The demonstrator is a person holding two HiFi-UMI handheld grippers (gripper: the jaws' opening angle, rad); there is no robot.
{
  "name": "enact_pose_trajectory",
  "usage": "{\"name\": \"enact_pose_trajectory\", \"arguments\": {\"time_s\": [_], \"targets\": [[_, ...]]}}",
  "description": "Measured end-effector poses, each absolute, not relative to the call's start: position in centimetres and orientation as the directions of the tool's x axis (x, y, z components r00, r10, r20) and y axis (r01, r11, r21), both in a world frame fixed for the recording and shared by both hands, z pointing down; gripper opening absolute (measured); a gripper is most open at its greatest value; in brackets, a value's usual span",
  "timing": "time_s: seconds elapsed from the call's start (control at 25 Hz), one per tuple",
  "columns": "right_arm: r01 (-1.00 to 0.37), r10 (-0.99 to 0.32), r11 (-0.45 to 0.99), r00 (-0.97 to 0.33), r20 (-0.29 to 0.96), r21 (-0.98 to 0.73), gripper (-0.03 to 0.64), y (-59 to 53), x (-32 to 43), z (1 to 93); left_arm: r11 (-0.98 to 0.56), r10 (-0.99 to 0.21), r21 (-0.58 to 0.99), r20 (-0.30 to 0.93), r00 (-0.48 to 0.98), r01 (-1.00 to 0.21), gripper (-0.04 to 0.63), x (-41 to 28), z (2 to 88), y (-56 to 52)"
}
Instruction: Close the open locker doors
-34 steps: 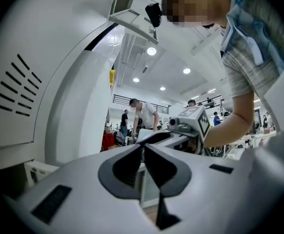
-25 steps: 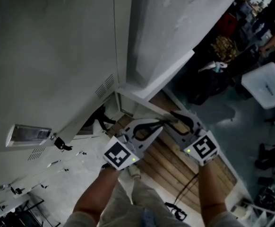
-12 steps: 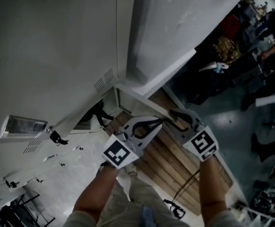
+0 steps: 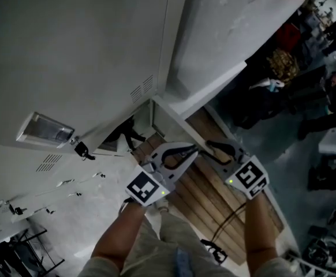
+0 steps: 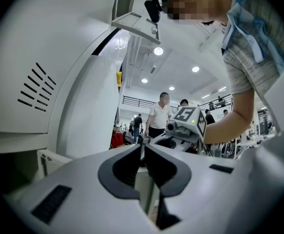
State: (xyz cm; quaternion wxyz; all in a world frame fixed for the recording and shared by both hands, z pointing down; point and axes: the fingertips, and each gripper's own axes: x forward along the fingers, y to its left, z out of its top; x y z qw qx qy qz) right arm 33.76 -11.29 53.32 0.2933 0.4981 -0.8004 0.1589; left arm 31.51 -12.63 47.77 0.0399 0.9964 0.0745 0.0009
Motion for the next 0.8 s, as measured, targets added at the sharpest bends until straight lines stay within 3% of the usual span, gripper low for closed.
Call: {"name": "enact_pose_trajectory", "arguments": {"time_s": [0.8], "targets": [[-0.872,-0.748,0.447,-0.486,0.452,-0.198,0.123,-11.2,25.7,53.6,-0.998,0.007,0.067,0.025,1.0,0.006,0.008,21.9,47.0,-13.3]]}}
